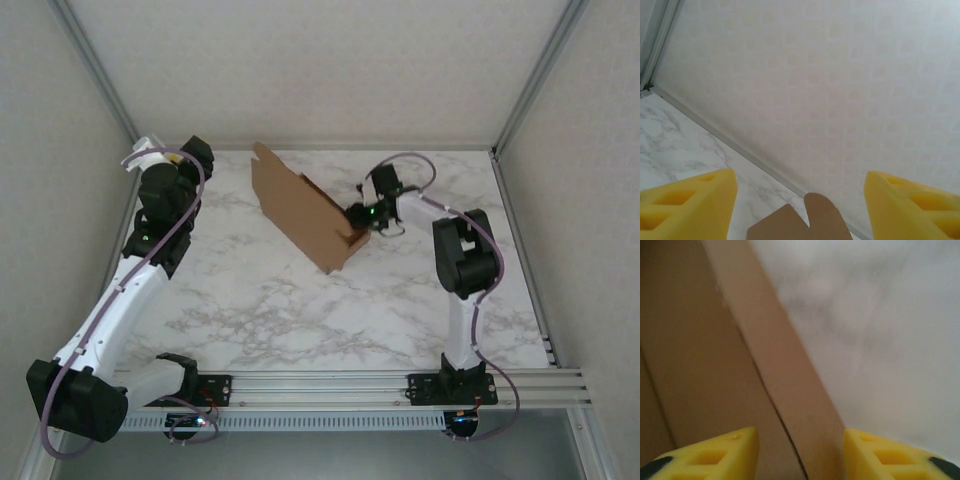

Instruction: Fold the paper box

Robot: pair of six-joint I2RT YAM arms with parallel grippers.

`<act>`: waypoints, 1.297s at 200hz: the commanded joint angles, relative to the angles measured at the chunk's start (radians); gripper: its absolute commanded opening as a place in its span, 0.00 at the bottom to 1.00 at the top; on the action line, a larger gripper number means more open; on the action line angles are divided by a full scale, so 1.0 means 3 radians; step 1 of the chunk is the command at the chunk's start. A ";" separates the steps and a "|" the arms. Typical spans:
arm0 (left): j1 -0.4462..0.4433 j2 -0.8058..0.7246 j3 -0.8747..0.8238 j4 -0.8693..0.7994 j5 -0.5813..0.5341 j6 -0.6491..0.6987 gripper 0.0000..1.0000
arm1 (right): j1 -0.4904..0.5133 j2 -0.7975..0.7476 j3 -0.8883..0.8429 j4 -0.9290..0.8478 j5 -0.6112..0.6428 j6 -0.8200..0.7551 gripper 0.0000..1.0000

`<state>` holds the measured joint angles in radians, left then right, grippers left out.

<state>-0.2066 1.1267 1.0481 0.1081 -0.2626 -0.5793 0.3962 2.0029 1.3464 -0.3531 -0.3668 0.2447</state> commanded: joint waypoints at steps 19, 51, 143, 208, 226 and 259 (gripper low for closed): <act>0.0029 0.0042 -0.0091 0.0048 0.0085 -0.0065 0.68 | 0.0509 -0.0813 -0.0651 0.0477 -0.0199 0.0224 0.49; 0.0029 -0.0001 -0.0164 0.0044 0.0143 -0.0143 0.67 | 0.0459 -0.0818 -0.0390 0.0194 0.0385 0.0091 0.55; 0.0022 -0.0282 -0.0569 0.0000 0.0109 -0.0363 0.68 | 0.0563 0.0851 0.1678 -0.0825 0.0890 0.0564 0.48; 0.0021 -0.0504 -0.0829 -0.0081 0.0106 -0.0456 0.68 | 0.0576 0.0605 0.1278 -0.0606 0.1464 0.1475 0.19; 0.0018 -0.0542 -0.0831 -0.0110 0.0074 -0.0462 0.67 | 0.0574 0.0326 0.0825 -0.0390 0.1614 0.1883 0.17; -0.0008 -0.0573 -0.0825 -0.0141 0.0043 -0.0508 0.67 | 0.0671 -0.0203 -0.0174 0.0052 0.1702 0.2939 0.17</act>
<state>-0.2070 0.9756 0.8028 0.0826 -0.2333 -0.7120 0.5674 2.0613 1.4769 -0.4416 0.0822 0.8223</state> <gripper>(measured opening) 0.674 0.172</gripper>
